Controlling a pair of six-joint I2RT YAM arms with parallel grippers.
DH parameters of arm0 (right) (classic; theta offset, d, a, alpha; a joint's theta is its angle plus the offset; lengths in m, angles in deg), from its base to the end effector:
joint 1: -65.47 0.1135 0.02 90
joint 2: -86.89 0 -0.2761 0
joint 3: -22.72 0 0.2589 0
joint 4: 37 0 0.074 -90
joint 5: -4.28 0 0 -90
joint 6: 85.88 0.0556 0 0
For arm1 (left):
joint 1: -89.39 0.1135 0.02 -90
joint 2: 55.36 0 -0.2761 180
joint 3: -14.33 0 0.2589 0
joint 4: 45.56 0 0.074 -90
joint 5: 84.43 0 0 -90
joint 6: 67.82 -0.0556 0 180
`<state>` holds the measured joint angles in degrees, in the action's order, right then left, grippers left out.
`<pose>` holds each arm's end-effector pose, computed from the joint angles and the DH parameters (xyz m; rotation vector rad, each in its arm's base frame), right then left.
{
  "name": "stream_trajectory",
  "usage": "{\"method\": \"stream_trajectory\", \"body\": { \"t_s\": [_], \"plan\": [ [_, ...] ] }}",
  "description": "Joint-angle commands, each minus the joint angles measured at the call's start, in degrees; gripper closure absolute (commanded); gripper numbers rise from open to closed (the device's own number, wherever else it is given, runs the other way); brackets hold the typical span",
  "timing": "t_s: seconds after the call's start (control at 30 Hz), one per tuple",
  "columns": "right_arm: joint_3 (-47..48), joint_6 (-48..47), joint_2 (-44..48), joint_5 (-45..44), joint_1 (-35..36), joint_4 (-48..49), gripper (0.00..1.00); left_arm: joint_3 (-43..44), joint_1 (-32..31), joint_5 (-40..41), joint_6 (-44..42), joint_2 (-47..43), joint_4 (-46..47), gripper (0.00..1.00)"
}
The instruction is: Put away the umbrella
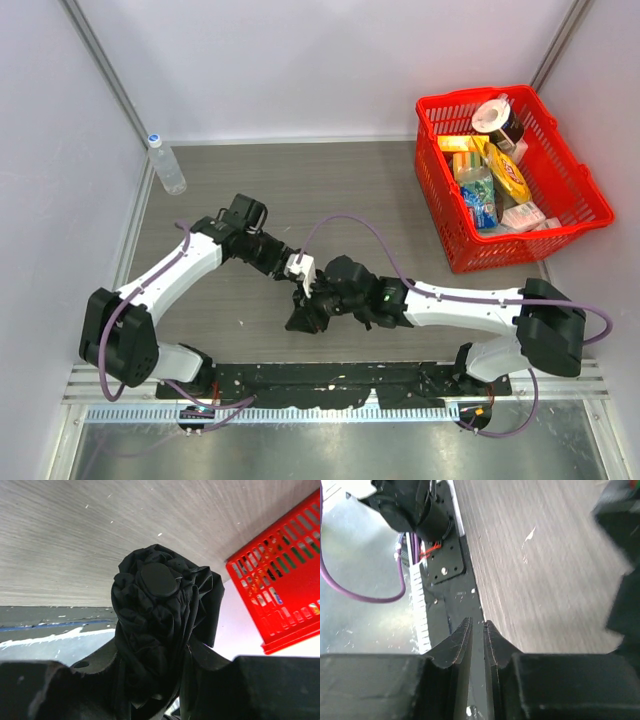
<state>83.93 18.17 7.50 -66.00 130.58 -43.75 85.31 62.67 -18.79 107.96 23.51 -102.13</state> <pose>0.1217 0.3070 0.2508 -1.1614 1.8689 1.1819 0.2370 -0.1450 0.2364 1.3065 -2.5944 0.8947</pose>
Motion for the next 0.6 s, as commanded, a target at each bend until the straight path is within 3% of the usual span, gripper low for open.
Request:
{"method": "stream_trajectory", "body": {
  "t_s": [0.0,0.27,0.4,0.57],
  "plan": [
    [-2.2,5.5,-0.3,1.1,-1.1,0.9,0.8,2.2,0.7,-3.5,1.8,-2.5,4.6,1.0],
    [1.3,6.5,8.9,-0.4,-1.2,-6.3,0.77,3.2,1.1,3.3,-2.8,-4.0,3.2,1.0],
    [5.3,7.1,14.1,-0.3,-1.2,-11.2,0.73,3.3,1.0,11.4,-9.2,-6.8,5.1,1.0],
    [8.3,7.2,17.3,-10.4,-1.3,-16.1,0.68,1.4,0.5,21.8,-20.6,-13.5,15.8,1.0]
  ]
}}
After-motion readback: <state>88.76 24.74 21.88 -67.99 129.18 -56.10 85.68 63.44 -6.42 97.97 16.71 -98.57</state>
